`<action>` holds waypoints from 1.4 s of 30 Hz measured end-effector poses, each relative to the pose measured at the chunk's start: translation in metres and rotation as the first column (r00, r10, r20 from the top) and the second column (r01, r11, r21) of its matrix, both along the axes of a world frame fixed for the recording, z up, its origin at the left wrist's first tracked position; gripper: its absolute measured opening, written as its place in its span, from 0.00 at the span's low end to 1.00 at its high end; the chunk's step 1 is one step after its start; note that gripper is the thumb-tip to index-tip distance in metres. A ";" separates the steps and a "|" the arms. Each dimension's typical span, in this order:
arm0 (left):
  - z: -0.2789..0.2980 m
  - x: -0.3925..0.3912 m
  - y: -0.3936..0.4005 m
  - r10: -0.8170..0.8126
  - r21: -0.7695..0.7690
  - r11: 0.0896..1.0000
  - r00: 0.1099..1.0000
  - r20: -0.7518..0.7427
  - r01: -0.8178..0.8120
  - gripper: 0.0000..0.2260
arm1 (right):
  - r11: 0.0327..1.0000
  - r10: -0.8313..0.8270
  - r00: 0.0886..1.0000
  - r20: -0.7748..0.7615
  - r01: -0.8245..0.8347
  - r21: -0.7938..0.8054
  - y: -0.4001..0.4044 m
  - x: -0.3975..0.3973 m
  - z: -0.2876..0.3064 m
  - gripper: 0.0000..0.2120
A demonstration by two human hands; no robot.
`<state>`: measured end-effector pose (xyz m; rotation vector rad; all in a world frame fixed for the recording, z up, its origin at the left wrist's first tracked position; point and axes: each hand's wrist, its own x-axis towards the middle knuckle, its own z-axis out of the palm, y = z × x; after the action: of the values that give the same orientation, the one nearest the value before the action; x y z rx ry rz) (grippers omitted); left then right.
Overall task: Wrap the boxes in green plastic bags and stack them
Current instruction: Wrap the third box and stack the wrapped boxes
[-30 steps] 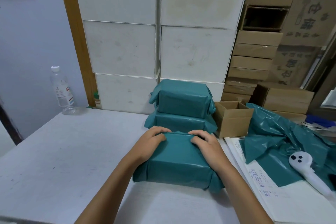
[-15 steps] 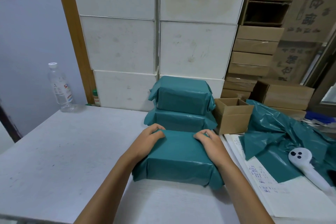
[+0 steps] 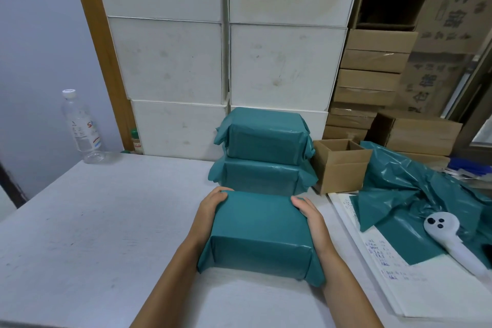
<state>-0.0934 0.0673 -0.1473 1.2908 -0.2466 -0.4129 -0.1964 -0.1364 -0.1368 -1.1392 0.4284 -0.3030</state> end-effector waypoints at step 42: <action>0.240 0.125 -0.081 0.085 -0.024 0.996 0.991 0.106 -0.083 0.12 | 0.977 -0.193 0.947 0.255 0.208 -0.035 -0.065 0.137 0.218 0.18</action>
<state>0.0314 -0.0141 0.0928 1.3008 -0.2848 -0.2691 -0.0592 -0.2018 0.0813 -1.1014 0.3124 -0.6358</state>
